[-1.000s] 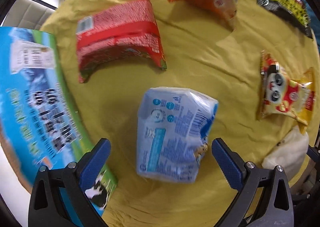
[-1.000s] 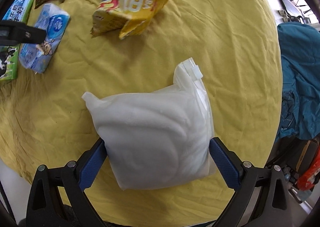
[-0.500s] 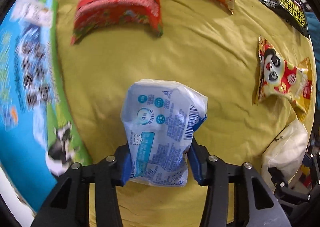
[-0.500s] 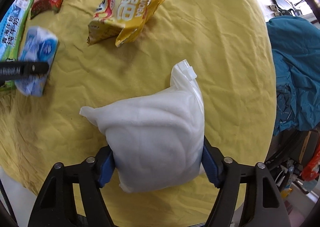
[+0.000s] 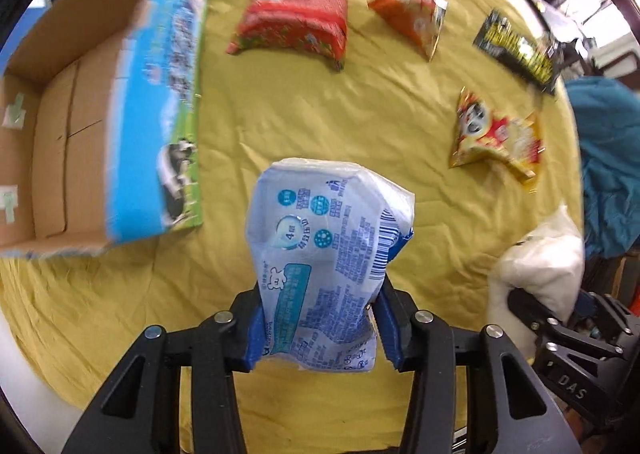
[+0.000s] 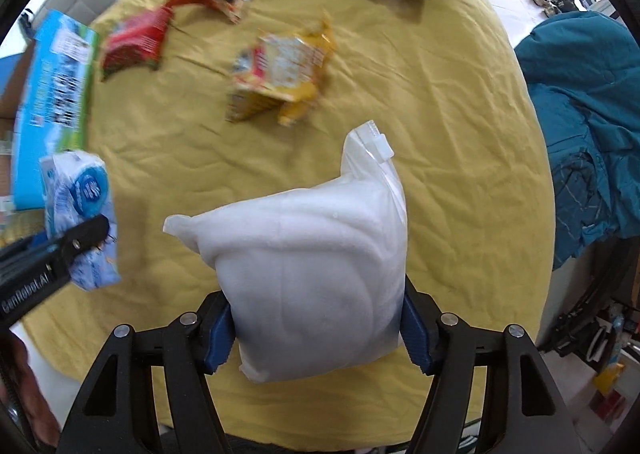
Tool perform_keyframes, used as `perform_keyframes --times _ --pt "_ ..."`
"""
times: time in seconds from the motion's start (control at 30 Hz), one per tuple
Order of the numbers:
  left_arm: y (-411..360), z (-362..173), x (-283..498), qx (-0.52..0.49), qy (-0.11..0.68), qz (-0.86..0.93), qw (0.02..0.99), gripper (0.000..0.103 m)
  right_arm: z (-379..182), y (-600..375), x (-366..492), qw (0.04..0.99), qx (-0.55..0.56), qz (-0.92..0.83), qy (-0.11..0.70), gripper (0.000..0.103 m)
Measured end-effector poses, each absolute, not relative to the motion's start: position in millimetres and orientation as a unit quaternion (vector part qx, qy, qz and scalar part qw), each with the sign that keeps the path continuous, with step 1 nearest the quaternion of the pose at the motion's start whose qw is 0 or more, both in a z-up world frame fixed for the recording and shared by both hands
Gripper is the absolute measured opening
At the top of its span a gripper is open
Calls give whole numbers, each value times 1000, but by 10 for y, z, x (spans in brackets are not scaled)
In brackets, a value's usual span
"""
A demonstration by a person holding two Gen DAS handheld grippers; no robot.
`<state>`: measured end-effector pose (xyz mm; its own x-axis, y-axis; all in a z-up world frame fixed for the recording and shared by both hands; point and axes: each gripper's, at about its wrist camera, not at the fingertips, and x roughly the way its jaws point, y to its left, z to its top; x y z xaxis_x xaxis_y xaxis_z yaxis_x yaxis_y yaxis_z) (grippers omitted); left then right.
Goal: Organize soft objects
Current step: 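Carry the white bag with the right tool while the left tool carries the milk pouch into the box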
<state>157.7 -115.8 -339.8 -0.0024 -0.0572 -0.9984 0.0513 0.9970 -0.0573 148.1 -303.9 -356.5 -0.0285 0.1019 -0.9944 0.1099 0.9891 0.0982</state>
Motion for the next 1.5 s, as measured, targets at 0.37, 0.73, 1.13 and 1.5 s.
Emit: perform_keyframes --times 0.37,0.73,1.13,1.5 --pt "-577 -2213 1552 -57 635 -33 770 43 -2356 -2374 1619 750 74 61 654 71" --pt "288 -1633 2209 -76 576 -32 813 43 -1890 -979 2123 774 67 99 622 71" --pt "1701 -2589 3118 -151 648 -16 746 43 -2536 375 3128 742 84 86 660 71" --pt "2104 -3597 3558 -237 707 -53 665 44 -3387 857 3695 719 49 41 692 73"
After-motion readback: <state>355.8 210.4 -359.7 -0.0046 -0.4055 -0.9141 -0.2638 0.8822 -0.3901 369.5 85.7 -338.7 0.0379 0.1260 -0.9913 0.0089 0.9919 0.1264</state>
